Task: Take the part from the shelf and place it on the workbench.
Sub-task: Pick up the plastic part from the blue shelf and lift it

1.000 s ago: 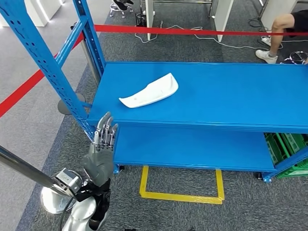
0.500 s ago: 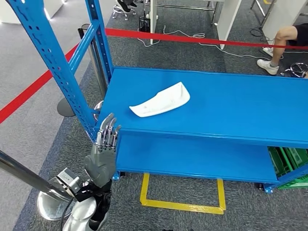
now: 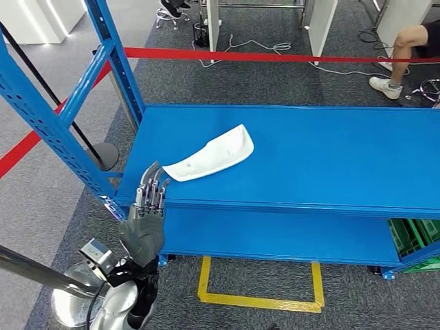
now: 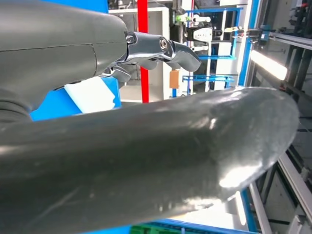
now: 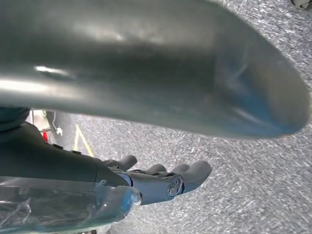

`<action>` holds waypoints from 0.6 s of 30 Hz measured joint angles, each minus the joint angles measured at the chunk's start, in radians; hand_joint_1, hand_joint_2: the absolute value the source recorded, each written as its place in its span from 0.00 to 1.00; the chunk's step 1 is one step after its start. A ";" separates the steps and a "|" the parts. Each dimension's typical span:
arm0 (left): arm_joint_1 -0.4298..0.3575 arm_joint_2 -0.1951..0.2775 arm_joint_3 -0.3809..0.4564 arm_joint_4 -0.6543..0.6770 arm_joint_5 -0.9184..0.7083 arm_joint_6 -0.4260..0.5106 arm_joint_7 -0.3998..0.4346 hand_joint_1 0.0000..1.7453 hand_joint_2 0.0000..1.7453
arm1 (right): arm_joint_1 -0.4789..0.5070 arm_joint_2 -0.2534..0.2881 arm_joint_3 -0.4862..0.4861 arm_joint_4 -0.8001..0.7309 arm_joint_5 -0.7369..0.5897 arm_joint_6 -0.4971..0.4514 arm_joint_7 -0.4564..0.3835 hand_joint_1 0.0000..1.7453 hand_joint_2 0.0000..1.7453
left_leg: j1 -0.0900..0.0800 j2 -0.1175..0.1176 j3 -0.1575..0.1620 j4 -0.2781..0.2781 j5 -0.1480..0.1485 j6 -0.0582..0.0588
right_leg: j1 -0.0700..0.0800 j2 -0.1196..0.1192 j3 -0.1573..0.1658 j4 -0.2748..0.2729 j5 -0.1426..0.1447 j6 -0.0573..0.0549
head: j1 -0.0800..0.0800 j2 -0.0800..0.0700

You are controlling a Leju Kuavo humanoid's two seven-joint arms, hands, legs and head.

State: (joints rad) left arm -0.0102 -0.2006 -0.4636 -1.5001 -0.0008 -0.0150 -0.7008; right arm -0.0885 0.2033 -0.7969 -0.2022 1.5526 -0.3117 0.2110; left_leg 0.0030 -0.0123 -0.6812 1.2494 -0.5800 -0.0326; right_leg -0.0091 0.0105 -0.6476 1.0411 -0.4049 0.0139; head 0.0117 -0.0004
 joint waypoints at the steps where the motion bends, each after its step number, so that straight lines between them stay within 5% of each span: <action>1: 0.000 0.000 0.000 0.000 0.002 -0.001 0.000 0.00 0.00 | 0.000 0.000 0.000 0.000 0.000 0.000 0.000 0.00 0.00 | -0.002 0.000 0.017 -0.052 0.040 0.006 | 0.001 0.001 0.004 0.000 -0.002 0.000 | 0.000 0.000; 4: -0.002 -0.002 0.000 0.000 -0.001 0.000 0.000 0.00 0.00 | 0.000 0.000 0.000 0.000 0.000 0.001 0.001 0.00 0.00 | -0.011 0.003 0.075 -0.210 0.118 0.025 | 0.006 0.004 0.010 0.001 -0.006 0.011 | 0.000 0.000; 8: -0.001 -0.005 0.000 0.000 -0.008 0.003 0.000 0.00 0.00 | 0.000 0.000 0.000 0.000 0.000 0.001 0.003 0.00 0.00 | -0.009 0.003 0.087 -0.242 0.139 0.040 | 0.008 0.002 0.009 0.005 -0.015 0.033 | 0.000 0.000; 10: -0.001 -0.007 -0.001 0.000 -0.012 0.005 0.000 0.00 0.00 | 0.001 0.000 0.000 0.000 0.000 0.001 0.000 0.00 0.00 | -0.003 0.004 0.092 -0.248 0.148 0.047 | 0.006 -0.001 -0.019 0.072 -0.060 0.044 | 0.005 0.000; 12: 0.000 -0.008 -0.001 0.000 -0.015 0.008 0.000 0.00 0.00 | 0.001 0.000 0.000 0.000 0.000 0.000 -0.008 0.00 0.00 | -0.003 0.005 0.092 -0.248 0.147 0.051 | 0.005 -0.002 -0.072 0.196 -0.126 0.051 | 0.009 0.000; 14: 0.002 -0.008 -0.001 0.000 -0.017 0.012 0.000 0.00 0.00 | 0.002 0.000 0.000 0.000 0.000 0.000 -0.019 0.00 0.00 | -0.003 0.005 0.093 -0.248 0.146 0.051 | 0.003 -0.002 -0.100 0.263 -0.144 0.056 | 0.010 0.000; 15: 0.003 -0.008 -0.001 0.000 -0.018 0.014 0.000 0.00 0.00 | 0.003 0.000 0.000 0.000 0.000 0.001 -0.024 0.00 0.00 | -0.002 0.004 0.094 -0.248 0.146 0.050 | 0.002 -0.002 -0.089 0.243 -0.127 0.057 | 0.010 0.000; 18: 0.005 -0.008 -0.001 0.000 -0.018 0.014 0.000 0.00 0.00 | 0.000 0.000 0.000 0.000 -0.008 0.011 -0.031 0.00 0.00 | -0.002 0.001 0.099 -0.245 0.139 0.039 | -0.004 -0.001 0.014 0.054 -0.049 0.059 | 0.010 0.000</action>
State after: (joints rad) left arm -0.0056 -0.2082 -0.4643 -1.5000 -0.0189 -0.0009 -0.7010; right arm -0.0881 0.2031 -0.7973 -0.2020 1.5451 -0.3003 0.1802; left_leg 0.0007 -0.0109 -0.5819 1.0045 -0.4412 0.0060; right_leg -0.0135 0.0093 -0.6331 1.0949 -0.4539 0.0731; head 0.0219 -0.0004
